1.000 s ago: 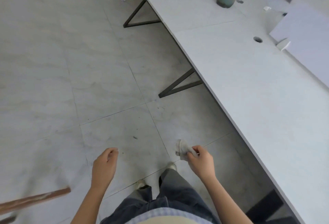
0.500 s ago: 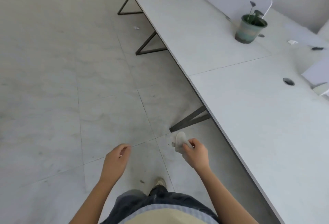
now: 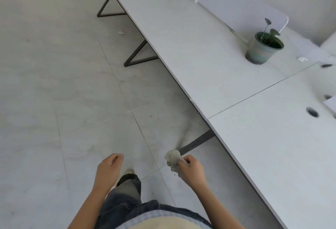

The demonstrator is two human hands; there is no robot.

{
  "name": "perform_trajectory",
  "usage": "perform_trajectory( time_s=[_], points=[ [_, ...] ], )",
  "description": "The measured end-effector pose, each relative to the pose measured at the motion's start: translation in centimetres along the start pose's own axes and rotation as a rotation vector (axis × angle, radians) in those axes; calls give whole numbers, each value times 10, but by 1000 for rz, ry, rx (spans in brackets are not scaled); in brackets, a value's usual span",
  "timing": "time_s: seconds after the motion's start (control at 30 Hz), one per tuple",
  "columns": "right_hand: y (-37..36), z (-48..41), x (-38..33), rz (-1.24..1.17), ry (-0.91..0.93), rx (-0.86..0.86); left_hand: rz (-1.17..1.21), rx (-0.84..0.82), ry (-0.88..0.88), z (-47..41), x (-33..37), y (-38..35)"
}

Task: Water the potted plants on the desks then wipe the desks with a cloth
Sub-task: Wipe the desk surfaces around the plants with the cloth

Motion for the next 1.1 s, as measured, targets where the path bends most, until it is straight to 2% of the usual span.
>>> perform_trajectory(
  time_s=[0.13, 0.23, 0.4, 0.5, 0.6, 0.8, 0.87, 0.97, 1.03, 1.1],
  points=[
    [-10, -33, -57, -94, -35, 65, -1, 16, -96, -79, 52, 57],
    [-7, -47, -77, -174, -80, 124, 30, -25, -91, -123, 73, 67],
    [6, -70, -77, -195, -201, 156, -101, -276, -61, -159, 81, 18],
    [25, -99, -83, -202, -203, 162, -242, -431, -96, -191, 97, -17],
    [65, -141, -108, -170, -102, 205, -270, -364, -175, -240, 148, -29],
    [150, -213, -168, -308, 76, 268, -178, -297, -292, -299, 240, -56],
    [174, -221, -166, -466, 49, 347, -188, -314, -298, -302, 251, -74],
    [214, -217, -136, -588, -59, 588, -222, -396, -306, -301, 263, -100],
    [249, -213, -108, -474, -164, 777, -266, -435, -318, -310, 282, -115],
    [279, -215, -83, -249, -297, 895, -301, -426, -337, -324, 297, -128]
  ],
)
Point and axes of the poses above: each hand's wrist, its own z-axis away from the middle knuckle, its own y-axis out of the back of the hand, x = y × z, the point moved 5 cm from there along -z, towards the middle knuckle, and after that the axes turned 7 degrees about -x, right-handed, at the moved point
